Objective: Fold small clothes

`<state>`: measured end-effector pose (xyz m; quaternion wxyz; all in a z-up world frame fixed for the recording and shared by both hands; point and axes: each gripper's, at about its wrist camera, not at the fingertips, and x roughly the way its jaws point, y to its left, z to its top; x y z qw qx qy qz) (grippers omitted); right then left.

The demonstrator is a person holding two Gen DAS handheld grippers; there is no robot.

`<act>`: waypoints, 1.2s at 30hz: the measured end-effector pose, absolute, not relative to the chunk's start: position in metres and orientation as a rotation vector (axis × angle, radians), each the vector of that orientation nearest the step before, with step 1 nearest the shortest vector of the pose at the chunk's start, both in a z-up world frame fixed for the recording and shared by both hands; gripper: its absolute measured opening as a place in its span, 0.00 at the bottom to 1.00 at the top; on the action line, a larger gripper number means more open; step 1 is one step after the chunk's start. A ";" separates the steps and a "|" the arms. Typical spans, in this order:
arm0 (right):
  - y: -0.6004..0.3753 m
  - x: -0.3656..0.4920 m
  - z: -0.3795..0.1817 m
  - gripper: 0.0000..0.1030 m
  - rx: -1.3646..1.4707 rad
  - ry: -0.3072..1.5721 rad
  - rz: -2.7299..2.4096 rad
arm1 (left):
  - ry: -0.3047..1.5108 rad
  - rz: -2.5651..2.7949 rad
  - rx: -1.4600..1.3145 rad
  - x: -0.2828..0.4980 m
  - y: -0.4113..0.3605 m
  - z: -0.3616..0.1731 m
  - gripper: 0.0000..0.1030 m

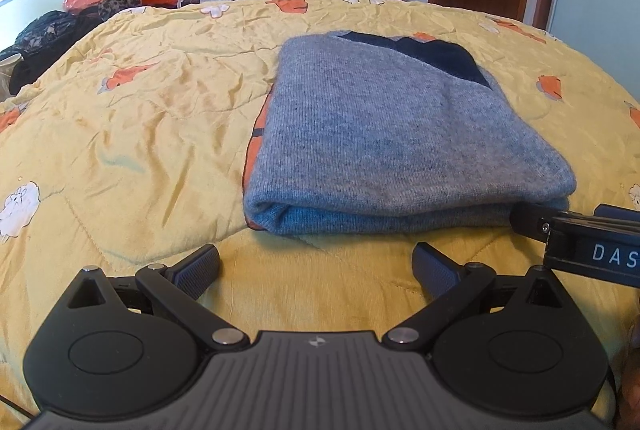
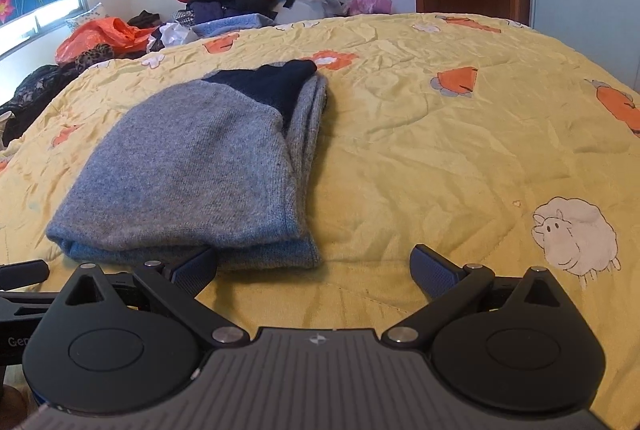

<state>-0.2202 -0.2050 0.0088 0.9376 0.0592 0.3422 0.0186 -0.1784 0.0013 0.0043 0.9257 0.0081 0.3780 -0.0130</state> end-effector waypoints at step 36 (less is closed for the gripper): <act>-0.205 -0.225 0.004 1.00 -0.009 0.698 0.016 | 0.777 -0.026 0.016 -0.176 0.002 0.004 1.00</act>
